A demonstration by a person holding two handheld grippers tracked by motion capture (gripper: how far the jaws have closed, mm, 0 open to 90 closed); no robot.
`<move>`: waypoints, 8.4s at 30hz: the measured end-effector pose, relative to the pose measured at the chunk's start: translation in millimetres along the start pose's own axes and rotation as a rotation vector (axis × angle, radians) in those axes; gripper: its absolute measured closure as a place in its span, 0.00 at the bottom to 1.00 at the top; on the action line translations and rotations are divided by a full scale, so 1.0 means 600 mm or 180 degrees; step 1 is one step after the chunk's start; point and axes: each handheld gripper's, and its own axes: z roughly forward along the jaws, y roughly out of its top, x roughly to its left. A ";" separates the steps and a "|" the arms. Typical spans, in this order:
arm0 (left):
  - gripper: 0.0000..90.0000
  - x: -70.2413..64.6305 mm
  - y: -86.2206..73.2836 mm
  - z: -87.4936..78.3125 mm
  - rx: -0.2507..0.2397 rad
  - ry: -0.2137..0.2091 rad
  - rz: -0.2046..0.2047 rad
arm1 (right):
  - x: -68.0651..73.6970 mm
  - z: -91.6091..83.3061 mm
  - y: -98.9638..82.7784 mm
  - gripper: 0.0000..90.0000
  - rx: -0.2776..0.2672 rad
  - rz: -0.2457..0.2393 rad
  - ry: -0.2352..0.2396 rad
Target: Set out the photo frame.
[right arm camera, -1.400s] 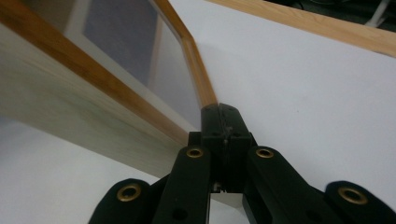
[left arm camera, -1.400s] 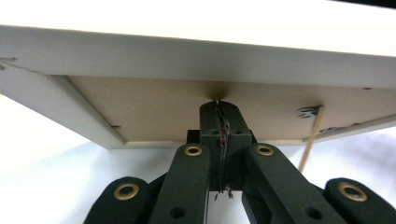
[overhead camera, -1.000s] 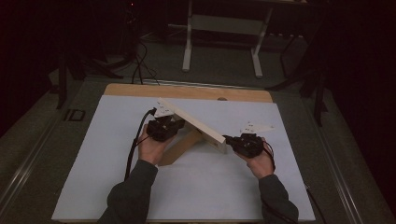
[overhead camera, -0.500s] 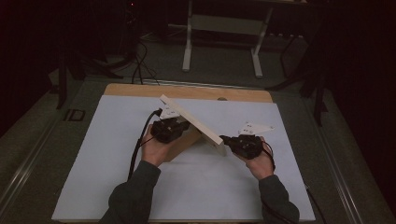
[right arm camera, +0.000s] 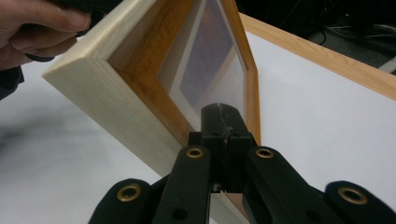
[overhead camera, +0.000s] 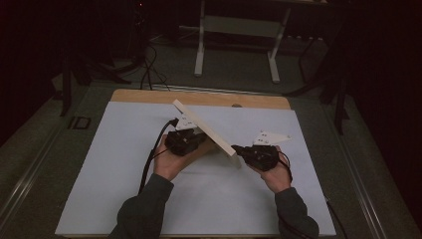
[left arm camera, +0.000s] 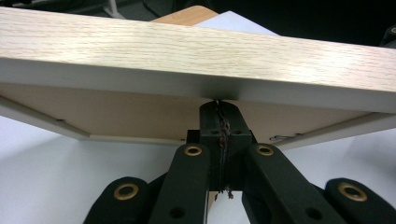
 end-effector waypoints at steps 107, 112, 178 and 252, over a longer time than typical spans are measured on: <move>1.00 0.046 0.005 0.016 0.0067 -0.0603 0.0272 | 0.080 0.047 0.057 1.00 0.0008 -0.0426 0.0420; 1.00 0.048 0.005 0.017 0.0063 -0.0603 0.0256 | 0.085 0.054 0.061 1.00 0.0023 -0.0456 0.0376; 0.64 0.077 0.008 -0.051 -0.0240 -0.0189 -0.0274 | 0.048 0.036 0.020 0.75 0.0117 -0.0313 0.0154; 0.48 -0.044 -0.021 -0.041 -0.0121 -0.0160 -0.0311 | 0.005 -0.001 -0.022 0.71 0.0156 -0.0041 -0.0056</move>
